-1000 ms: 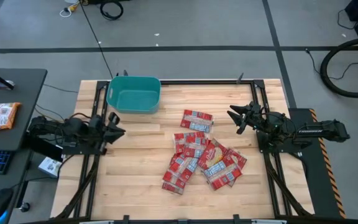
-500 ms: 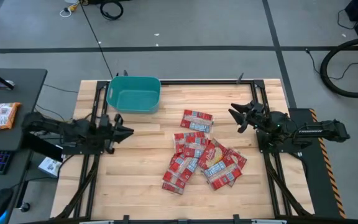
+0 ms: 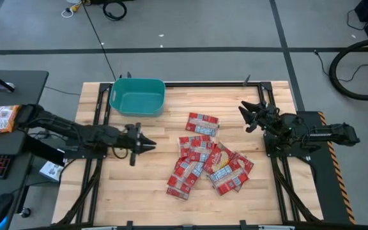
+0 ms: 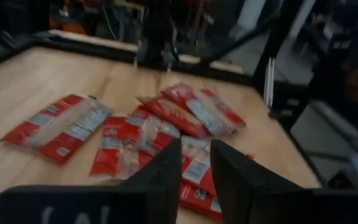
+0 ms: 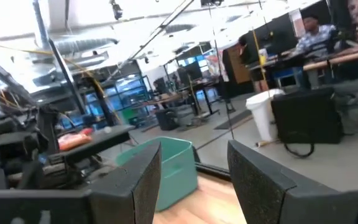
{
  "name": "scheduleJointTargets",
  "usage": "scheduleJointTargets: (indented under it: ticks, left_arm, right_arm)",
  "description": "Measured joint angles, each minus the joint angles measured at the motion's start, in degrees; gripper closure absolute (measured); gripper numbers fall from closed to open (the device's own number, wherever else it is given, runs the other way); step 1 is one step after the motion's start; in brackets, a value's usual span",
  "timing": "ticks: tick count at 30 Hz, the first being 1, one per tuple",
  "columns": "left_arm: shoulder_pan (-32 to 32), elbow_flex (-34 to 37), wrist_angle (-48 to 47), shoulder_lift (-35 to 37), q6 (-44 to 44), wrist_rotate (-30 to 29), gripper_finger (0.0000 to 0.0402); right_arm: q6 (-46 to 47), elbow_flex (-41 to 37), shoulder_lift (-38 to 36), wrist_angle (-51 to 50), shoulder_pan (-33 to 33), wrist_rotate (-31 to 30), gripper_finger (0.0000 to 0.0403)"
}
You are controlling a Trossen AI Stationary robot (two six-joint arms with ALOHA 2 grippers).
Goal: Sort popcorn bags into baskets
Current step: Put the popcorn sachet into the bin
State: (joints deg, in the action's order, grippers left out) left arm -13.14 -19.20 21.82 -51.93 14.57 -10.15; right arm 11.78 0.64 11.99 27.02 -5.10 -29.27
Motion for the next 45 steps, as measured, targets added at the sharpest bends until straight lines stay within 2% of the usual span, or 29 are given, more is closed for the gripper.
scheduleJointTargets:
  ticks: [5,9,17,21,26,31,34,38,41,45]
  left_arm:
    - [-0.6,-5.5,-1.4,-9.8,-3.0,-0.2,0.0263]
    - [-0.6,-10.1,-3.2,-17.7,-6.3,-0.4,0.0238]
    - [-0.6,-17.6,-5.8,-32.0,-23.3,-11.2,0.0232]
    - [-0.6,-21.5,-8.3,-37.1,-28.8,-13.0,0.0216]
    - [-0.6,-27.2,-14.3,-40.9,-37.1,-15.3,0.0169]
    - [-1.1,-29.7,-15.9,-45.3,-52.0,-20.4,0.0138]
    - [-1.6,-30.3,-15.7,-47.7,-61.1,-22.3,0.0137]
    - [-1.6,-30.3,-15.5,-49.6,-69.5,-23.2,0.0143]
    - [-1.2,-30.3,-13.6,-50.3,-72.4,-23.4,0.0147]
    - [0.1,-30.3,-12.0,-50.3,-72.9,-20.9,0.0153]
  right_arm:
    - [3.1,0.0,0.0,0.3,0.0,1.5,0.0214]
    - [3.7,0.0,0.1,0.0,0.0,5.8,0.0214]
    - [5.8,0.0,1.9,-0.1,0.0,16.0,0.0214]
    - [6.3,0.0,4.7,-0.1,0.0,20.0,0.0214]
    - [6.7,0.0,8.6,0.7,0.1,21.4,0.0214]
    - [8.2,0.0,12.4,4.0,1.4,22.7,0.0214]
    - [7.7,0.0,14.8,8.0,4.2,25.3,0.0214]
    - [5.1,0.0,17.5,11.1,8.1,22.3,0.0214]
    - [3.7,0.0,18.7,12.6,9.6,19.9,0.0214]
    - [3.4,0.0,19.5,14.4,10.9,20.8,0.0214]
